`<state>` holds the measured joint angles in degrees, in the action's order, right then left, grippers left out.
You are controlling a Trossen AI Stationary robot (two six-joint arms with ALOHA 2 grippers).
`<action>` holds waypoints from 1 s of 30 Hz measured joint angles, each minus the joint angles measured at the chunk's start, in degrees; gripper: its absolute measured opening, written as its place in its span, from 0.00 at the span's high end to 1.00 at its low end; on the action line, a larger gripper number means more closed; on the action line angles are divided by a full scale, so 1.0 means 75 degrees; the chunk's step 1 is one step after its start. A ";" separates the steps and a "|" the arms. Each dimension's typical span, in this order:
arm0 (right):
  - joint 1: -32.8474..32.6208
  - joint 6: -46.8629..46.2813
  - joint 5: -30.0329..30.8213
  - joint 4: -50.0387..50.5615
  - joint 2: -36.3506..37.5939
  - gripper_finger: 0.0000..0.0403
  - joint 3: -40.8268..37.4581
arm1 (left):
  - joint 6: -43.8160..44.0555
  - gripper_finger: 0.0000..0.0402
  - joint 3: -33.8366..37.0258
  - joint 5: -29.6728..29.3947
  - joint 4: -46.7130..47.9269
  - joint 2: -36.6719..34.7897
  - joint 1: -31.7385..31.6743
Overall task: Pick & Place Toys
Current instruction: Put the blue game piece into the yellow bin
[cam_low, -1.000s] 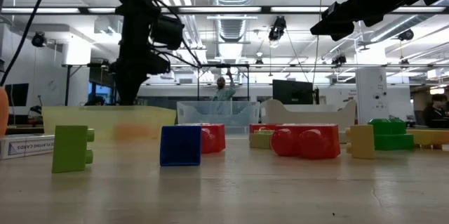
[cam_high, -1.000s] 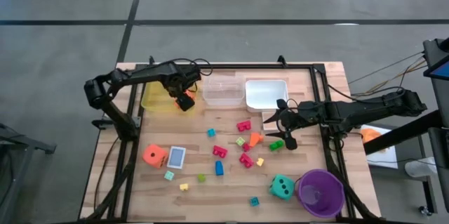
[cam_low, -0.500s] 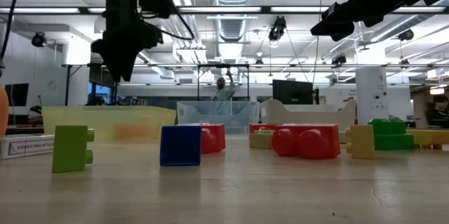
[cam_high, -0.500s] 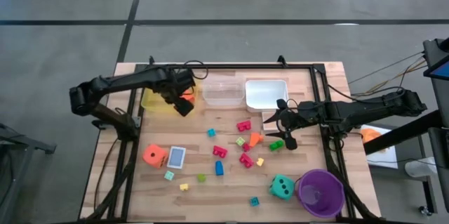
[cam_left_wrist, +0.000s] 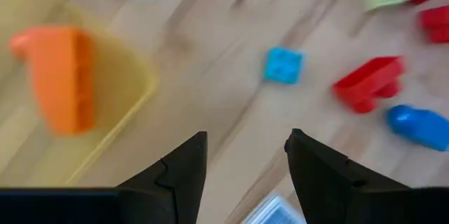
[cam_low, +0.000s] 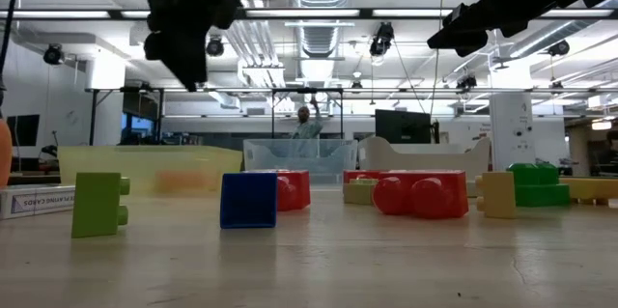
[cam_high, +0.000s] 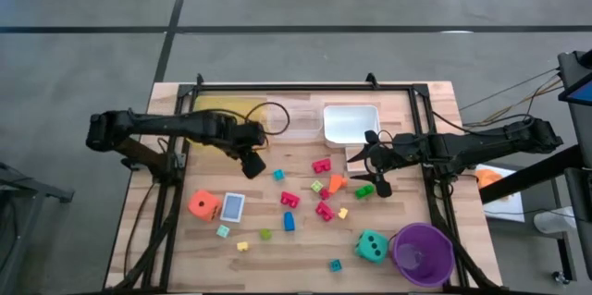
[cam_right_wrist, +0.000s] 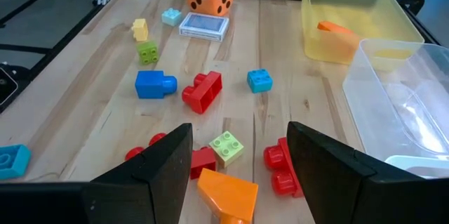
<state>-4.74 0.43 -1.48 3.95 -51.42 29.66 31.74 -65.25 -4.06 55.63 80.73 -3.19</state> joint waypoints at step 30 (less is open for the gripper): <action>-0.0002 0.0200 0.0009 0.0006 0.0006 0.43 0.0002 | -0.2175 0.52 -0.0009 -0.0716 -0.2133 0.2796 0.0450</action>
<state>-4.75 1.93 -1.40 3.99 -51.37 29.67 15.42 -65.32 -9.43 39.63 101.70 0.19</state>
